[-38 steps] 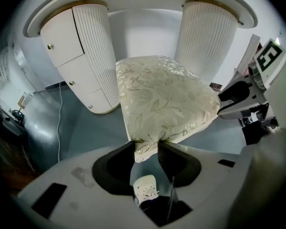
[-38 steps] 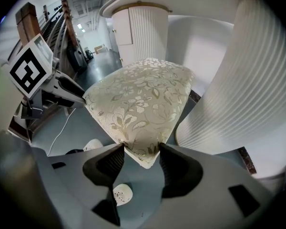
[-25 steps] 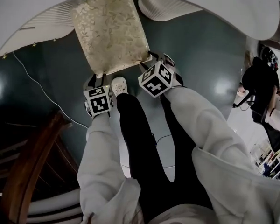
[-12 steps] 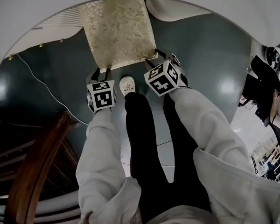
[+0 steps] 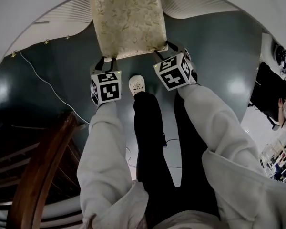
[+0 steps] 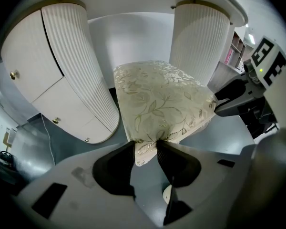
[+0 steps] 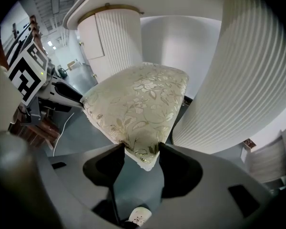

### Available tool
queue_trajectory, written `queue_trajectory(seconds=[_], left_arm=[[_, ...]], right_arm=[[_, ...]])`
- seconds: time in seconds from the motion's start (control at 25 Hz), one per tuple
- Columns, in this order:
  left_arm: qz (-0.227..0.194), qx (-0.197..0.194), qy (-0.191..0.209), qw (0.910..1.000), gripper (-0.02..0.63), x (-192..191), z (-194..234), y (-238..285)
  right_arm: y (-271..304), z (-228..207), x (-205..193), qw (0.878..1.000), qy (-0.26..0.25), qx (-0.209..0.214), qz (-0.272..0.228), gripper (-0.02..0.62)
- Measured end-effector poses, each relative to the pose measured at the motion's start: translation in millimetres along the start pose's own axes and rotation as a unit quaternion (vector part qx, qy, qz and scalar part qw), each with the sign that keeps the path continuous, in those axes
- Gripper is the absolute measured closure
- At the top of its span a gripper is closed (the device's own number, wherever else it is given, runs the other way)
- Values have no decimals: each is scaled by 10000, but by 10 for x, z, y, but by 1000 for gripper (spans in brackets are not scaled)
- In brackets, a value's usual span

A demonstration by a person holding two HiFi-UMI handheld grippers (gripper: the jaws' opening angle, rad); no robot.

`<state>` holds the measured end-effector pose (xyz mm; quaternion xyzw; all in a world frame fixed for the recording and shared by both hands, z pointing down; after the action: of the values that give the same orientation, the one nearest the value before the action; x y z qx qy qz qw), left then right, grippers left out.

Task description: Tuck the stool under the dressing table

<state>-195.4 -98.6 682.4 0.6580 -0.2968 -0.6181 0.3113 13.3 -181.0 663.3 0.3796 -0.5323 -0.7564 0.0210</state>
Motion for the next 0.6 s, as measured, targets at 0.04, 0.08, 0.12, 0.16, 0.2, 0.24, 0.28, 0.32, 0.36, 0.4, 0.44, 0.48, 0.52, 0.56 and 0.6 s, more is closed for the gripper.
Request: queue_trajectory(seconds=[0.04,0.08,0.12,0.16,0.2,0.24,0.28,0.32,0.36,0.4,0.44,0.48,0.52,0.56,0.6], left_arm=[[-3,-25,13,10000,454,8,15,1],[-5,-61,44,10000,454,14,30,10],[-22,-93,85,9999,454,19,48,24],[-51,-118,128,9998,454,24,72,41],[-80,-135,169,9997,454,26,97,55],[-101,-146,209,9996,454,21,118,63],[-115,-153,245,9995,454,17,133,70],[-131,-158,269,9994,454,20,145,78],[-148,-166,279,9994,454,32,154,90],[-163,-181,284,9993,454,44,161,100],[-178,-200,295,9992,454,57,171,110],[-199,-218,314,9991,454,72,189,119],[-229,-234,340,9989,454,90,211,129],[-269,-250,369,9986,454,110,228,140],[-317,-268,399,9983,454,130,236,151]], right_arm=[[-1,11,5,10000,41,-32,-12,316],[1,21,3,9999,88,-67,-19,316],[10,32,1,9998,136,-106,-27,316],[24,44,3,9997,181,-146,-40,316],[38,59,8,9996,222,-177,-52,318],[47,78,9,9995,258,-192,-60,319],[57,95,6,9994,288,-196,-65,322],[68,101,7,9993,305,-200,-71,322],[79,99,12,9993,313,-210,-74,324],[88,95,20,9992,318,-225,-71,324],[94,92,30,9992,325,-240,-65,325],[101,90,45,9991,333,-254,-64,325],[108,86,64,9990,343,-268,-72,327],[114,78,80,9989,362,-289,-83,328],[118,68,88,9987,393,-320,-95,328]])
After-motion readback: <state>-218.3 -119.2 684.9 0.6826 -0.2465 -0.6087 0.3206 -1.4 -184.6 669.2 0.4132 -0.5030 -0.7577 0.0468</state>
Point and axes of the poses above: the fingertips, and each gripper's own axes: y forward along the fingers, z to its left, x out of its top, the point moved 7 cm from there along -y, backward along the fingers, and after that the axes turned 1 degree about -z, right-handed, at the moved point
